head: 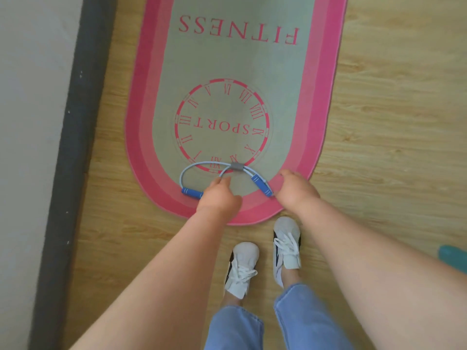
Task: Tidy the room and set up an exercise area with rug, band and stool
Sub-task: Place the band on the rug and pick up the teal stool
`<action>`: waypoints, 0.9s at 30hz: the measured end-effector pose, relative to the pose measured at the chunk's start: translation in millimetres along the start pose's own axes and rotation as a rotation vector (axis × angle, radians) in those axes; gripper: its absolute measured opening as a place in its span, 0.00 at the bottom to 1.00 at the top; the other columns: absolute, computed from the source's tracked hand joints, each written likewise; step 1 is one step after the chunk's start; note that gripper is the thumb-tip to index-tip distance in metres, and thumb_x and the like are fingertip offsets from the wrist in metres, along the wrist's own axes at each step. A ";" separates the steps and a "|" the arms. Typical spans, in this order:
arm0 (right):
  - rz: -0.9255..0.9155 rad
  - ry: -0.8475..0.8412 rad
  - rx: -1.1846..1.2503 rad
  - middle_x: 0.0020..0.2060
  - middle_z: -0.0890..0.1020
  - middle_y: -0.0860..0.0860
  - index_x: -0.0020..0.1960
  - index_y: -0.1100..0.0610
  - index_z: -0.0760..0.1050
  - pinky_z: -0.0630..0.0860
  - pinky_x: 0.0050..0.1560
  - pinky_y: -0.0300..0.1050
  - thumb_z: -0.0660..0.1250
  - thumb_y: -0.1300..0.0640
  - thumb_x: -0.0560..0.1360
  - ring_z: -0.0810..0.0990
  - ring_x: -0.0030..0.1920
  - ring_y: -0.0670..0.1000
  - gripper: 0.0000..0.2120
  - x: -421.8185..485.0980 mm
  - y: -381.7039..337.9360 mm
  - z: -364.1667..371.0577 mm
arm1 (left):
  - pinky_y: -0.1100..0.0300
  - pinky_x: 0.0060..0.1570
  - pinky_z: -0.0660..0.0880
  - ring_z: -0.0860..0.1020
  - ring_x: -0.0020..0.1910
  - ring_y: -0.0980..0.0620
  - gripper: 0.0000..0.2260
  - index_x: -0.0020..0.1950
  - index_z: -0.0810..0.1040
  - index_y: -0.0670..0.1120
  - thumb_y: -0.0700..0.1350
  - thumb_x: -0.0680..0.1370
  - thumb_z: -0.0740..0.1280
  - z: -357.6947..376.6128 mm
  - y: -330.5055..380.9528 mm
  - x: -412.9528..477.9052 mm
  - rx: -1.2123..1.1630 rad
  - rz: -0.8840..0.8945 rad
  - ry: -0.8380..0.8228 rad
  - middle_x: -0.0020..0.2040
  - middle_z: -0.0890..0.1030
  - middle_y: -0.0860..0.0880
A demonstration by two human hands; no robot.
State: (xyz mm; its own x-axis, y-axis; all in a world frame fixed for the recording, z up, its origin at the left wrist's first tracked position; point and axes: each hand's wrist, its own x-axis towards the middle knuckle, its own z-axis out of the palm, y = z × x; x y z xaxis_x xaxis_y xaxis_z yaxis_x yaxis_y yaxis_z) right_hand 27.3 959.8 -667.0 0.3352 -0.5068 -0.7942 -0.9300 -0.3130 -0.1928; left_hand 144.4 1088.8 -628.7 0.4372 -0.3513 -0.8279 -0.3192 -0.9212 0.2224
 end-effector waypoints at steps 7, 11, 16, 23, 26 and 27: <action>0.092 0.076 0.171 0.68 0.70 0.56 0.74 0.52 0.62 0.73 0.60 0.51 0.64 0.56 0.76 0.73 0.65 0.59 0.28 -52.2 40.9 -56.3 | 0.51 0.68 0.67 0.65 0.73 0.46 0.28 0.78 0.58 0.50 0.49 0.79 0.62 -18.1 59.9 -40.3 0.207 0.142 -0.018 0.77 0.61 0.48; 0.195 0.139 0.277 0.67 0.70 0.56 0.73 0.53 0.64 0.73 0.56 0.48 0.63 0.56 0.76 0.74 0.63 0.60 0.26 -84.3 100.0 -78.4 | 0.51 0.68 0.65 0.66 0.72 0.45 0.25 0.77 0.59 0.48 0.53 0.81 0.58 -8.8 115.2 -62.1 0.294 0.238 -0.034 0.76 0.64 0.46; 0.306 0.168 0.384 0.68 0.68 0.56 0.73 0.53 0.63 0.73 0.55 0.49 0.63 0.55 0.77 0.74 0.62 0.59 0.26 -129.0 187.9 -91.5 | 0.49 0.68 0.65 0.66 0.72 0.42 0.24 0.77 0.60 0.48 0.57 0.82 0.53 32.4 197.1 -102.3 0.379 0.363 -0.076 0.76 0.64 0.45; 0.480 0.097 0.529 0.68 0.66 0.57 0.75 0.54 0.60 0.75 0.51 0.48 0.61 0.53 0.78 0.75 0.59 0.58 0.27 -176.8 328.0 -81.2 | 0.48 0.67 0.66 0.65 0.73 0.44 0.27 0.78 0.57 0.50 0.60 0.82 0.51 138.1 301.3 -147.3 0.517 0.447 -0.152 0.77 0.60 0.48; 0.484 0.090 0.585 0.69 0.65 0.57 0.76 0.54 0.58 0.75 0.51 0.49 0.60 0.55 0.78 0.75 0.60 0.58 0.27 -185.3 389.1 -73.2 | 0.49 0.67 0.66 0.66 0.73 0.44 0.27 0.78 0.57 0.50 0.60 0.82 0.51 194.1 341.6 -166.6 0.543 0.465 -0.167 0.77 0.60 0.47; 0.478 0.096 0.586 0.69 0.65 0.57 0.76 0.53 0.57 0.75 0.51 0.49 0.60 0.55 0.78 0.74 0.61 0.57 0.27 -184.1 398.3 -73.6 | 0.49 0.67 0.66 0.66 0.73 0.44 0.27 0.78 0.57 0.50 0.60 0.82 0.51 202.3 347.7 -168.8 0.538 0.472 -0.162 0.77 0.60 0.47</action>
State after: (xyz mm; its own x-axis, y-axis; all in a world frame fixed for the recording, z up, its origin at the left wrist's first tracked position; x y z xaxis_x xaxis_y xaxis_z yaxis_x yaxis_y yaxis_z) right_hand -393.6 869.3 -555.2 -0.1378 -0.5563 -0.8195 -0.8962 0.4223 -0.1361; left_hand -210.5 861.6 -515.8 0.0342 -0.6229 -0.7815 -0.8297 -0.4537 0.3253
